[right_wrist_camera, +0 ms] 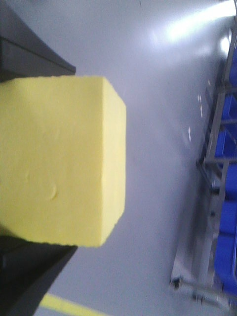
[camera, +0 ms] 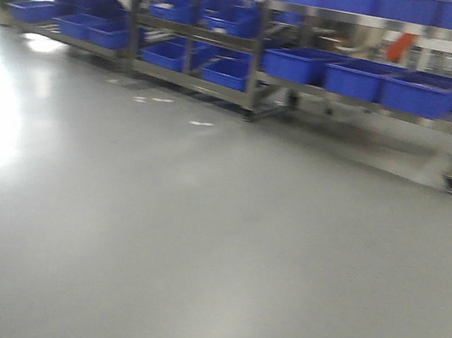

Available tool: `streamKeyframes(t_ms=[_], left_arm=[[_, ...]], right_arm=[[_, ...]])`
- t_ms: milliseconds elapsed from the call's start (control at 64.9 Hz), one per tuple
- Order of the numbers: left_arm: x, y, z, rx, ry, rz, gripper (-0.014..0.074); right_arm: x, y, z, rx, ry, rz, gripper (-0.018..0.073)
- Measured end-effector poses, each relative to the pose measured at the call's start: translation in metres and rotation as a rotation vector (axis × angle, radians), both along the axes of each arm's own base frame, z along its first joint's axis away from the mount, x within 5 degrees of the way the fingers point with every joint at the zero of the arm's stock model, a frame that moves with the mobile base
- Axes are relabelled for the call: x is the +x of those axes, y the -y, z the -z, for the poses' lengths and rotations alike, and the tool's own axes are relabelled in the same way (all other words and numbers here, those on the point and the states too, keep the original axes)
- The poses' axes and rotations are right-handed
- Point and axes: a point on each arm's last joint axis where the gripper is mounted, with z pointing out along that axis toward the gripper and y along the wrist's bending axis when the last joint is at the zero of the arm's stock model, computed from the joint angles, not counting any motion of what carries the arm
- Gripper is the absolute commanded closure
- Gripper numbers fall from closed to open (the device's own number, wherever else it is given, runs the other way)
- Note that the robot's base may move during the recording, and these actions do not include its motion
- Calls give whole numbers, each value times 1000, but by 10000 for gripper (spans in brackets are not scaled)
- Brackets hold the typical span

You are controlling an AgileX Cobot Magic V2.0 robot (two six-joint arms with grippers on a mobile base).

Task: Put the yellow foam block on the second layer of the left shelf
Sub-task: 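Turn the base away from the table while holding the cube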

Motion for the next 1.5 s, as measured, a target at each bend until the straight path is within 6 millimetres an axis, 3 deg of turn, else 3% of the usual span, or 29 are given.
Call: streamKeyframes(t_ms=[1495], left_arm=[[0, 0, 0, 0, 0, 0, 460]], right_arm=[[0, 0, 0, -2, -1, 1, 233]])
